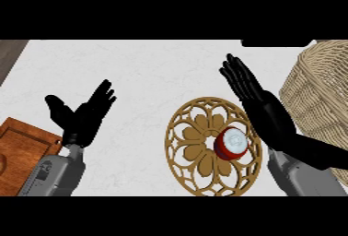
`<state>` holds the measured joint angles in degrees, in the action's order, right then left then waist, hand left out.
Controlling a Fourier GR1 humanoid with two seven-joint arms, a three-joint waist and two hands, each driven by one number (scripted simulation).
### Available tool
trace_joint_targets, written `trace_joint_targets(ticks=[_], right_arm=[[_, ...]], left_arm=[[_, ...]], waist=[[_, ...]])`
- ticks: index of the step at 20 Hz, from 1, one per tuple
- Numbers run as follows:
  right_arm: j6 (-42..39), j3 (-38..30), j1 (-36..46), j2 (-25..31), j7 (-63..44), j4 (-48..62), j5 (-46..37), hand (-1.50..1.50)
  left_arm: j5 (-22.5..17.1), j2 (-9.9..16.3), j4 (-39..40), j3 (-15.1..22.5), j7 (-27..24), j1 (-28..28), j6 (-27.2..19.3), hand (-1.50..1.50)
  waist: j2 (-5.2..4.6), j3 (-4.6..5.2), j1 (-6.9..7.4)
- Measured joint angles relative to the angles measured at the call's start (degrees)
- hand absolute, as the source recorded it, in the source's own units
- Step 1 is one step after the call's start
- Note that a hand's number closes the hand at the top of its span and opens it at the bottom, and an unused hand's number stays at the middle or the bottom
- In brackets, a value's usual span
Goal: Pick the can from the placemat and place it in the basket
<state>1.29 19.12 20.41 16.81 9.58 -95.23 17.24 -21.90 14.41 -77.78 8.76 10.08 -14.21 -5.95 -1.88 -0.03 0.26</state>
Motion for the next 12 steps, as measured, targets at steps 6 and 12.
trace_joint_targets(ticks=[6,12], right_arm=[[-15.94,-3.46,-1.27,0.15,6.32,11.17,12.01,1.50],[-29.34,-3.15,-5.16,-2.77,24.55,9.81,12.02,-1.50]], left_arm=[[6.81,5.53,0.14,0.36,-0.11,-1.13,-1.85,0.00],[11.30,8.44,1.74,0.84,-0.09,-0.42,-3.22,0.00]], waist=[[0.37,-0.36,1.73],[1.20,-0.34,0.58]])
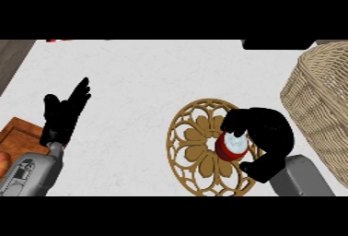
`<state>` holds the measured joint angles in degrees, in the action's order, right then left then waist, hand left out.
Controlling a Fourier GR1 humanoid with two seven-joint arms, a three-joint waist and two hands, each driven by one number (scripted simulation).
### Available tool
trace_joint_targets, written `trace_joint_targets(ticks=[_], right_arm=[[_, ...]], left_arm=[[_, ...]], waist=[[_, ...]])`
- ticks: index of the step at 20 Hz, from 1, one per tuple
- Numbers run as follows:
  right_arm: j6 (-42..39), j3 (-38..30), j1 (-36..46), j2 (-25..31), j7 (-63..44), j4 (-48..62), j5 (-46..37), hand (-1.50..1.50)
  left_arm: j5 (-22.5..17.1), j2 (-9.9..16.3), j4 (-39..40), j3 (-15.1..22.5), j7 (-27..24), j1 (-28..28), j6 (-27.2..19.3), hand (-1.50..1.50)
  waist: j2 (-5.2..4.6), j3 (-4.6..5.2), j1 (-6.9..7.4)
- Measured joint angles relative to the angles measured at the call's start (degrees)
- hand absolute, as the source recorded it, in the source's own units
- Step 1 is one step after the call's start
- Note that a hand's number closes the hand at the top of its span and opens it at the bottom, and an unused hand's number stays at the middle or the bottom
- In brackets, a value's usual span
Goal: Pick the can from the placemat and place it in the basket
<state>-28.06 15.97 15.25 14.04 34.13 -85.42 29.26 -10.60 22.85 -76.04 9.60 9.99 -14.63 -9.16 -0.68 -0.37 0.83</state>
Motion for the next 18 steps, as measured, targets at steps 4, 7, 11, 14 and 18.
trace_joint_targets(ticks=[4,7,11,14,18], right_arm=[[4.87,-1.17,-4.26,0.68,2.34,-3.90,-6.17,-1.50],[8.54,-4.74,-3.54,6.47,0.53,-4.56,-12.16,-1.50],[9.27,-8.69,-1.05,17.19,-2.83,-4.95,-19.94,-1.50],[5.08,-9.49,-0.26,25.94,-3.57,-5.39,-24.56,-1.50],[-3.02,-9.14,0.63,35.18,-3.55,-5.79,-27.52,-1.50]], left_arm=[[1.68,0.61,-0.66,-0.23,0.68,1.09,-0.74,0.00],[2.05,1.13,-0.49,-0.64,0.88,1.18,-0.92,0.00],[2.56,0.90,-0.13,-0.61,0.33,1.37,-1.15,0.00],[2.98,0.51,-0.44,-0.30,0.54,1.28,-1.43,0.00],[3.12,0.61,-1.34,-0.23,1.43,1.19,-1.05,0.00]], waist=[[0.56,0.23,-0.92],[0.79,0.37,-1.59],[0.86,0.48,-1.80],[0.88,0.47,-1.70],[0.83,0.43,-1.17]])
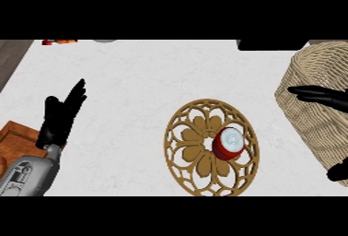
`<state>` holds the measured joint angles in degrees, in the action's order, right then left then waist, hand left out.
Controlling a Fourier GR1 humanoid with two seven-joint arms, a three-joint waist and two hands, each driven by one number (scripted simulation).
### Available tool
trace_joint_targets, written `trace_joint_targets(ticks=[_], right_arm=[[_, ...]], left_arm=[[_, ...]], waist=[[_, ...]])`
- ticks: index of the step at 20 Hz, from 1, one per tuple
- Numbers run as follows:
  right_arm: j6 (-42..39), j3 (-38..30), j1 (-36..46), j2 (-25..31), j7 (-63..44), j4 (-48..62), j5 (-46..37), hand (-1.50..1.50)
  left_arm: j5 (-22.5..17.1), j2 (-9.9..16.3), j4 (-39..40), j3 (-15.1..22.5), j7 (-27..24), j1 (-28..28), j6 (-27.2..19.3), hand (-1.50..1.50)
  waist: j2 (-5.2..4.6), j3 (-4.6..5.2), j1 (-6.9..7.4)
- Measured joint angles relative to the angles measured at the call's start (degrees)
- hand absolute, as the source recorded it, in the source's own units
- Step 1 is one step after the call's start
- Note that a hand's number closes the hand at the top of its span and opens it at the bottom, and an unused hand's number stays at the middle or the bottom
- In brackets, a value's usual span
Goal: Pick the can from the placemat and place it in the basket
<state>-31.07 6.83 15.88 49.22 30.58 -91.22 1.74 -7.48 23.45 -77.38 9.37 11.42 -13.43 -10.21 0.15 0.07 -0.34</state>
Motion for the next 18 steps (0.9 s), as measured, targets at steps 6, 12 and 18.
trace_joint_targets(ticks=[6,12,18], right_arm=[[-4.74,1.39,0.85,4.91,-1.92,-1.25,-1.48,-1.50],[-5.67,0.50,0.31,3.92,-2.60,0.02,-3.26,-1.50],[-3.67,-0.37,1.25,-1.51,-1.92,3.90,-7.18,-1.50]], left_arm=[[0.56,-0.31,0.72,-1.05,-0.40,-0.08,0.94,0.00],[1.54,-0.90,-1.88,-2.13,0.39,1.71,1.99,0.00],[3.76,-3.58,-0.98,-2.52,-0.18,1.68,2.42,0.00]], waist=[[-0.13,-0.04,0.35],[-0.13,-0.06,0.54],[-0.18,-0.08,0.55]])
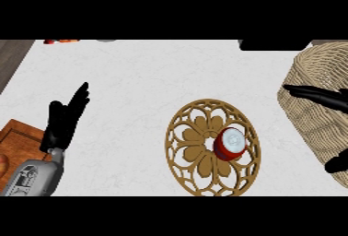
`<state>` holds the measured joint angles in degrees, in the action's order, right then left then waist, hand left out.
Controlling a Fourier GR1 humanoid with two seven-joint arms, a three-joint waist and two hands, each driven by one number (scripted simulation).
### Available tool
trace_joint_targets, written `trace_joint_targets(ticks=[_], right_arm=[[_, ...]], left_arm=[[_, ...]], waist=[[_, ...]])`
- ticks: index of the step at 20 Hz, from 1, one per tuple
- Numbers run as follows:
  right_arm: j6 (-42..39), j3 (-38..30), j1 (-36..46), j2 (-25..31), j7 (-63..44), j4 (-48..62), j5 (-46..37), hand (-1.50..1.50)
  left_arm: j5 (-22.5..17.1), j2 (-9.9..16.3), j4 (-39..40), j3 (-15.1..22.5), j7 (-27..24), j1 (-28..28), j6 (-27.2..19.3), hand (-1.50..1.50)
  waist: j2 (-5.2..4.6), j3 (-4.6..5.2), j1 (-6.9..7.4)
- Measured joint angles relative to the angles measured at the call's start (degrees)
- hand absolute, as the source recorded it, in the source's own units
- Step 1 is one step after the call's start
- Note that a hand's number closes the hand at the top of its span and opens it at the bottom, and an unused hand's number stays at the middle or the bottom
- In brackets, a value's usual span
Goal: Pick the can from the placemat and place it in the basket
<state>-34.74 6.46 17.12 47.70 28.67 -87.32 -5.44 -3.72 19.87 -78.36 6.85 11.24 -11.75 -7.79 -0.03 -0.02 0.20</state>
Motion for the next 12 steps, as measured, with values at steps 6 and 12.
trace_joint_targets(ticks=[6,12], right_arm=[[1.37,0.08,-0.63,-5.50,-0.45,0.04,-4.77,-1.50],[1.55,1.93,-1.66,-10.33,-0.60,0.18,-8.84,-1.50]], left_arm=[[1.49,-0.92,0.76,-1.99,0.67,-0.99,1.42,0.00],[3.24,-2.37,0.26,-2.84,1.40,-1.10,1.68,0.00]], waist=[[0.01,0.02,-0.06],[0.03,0.01,-0.10]])
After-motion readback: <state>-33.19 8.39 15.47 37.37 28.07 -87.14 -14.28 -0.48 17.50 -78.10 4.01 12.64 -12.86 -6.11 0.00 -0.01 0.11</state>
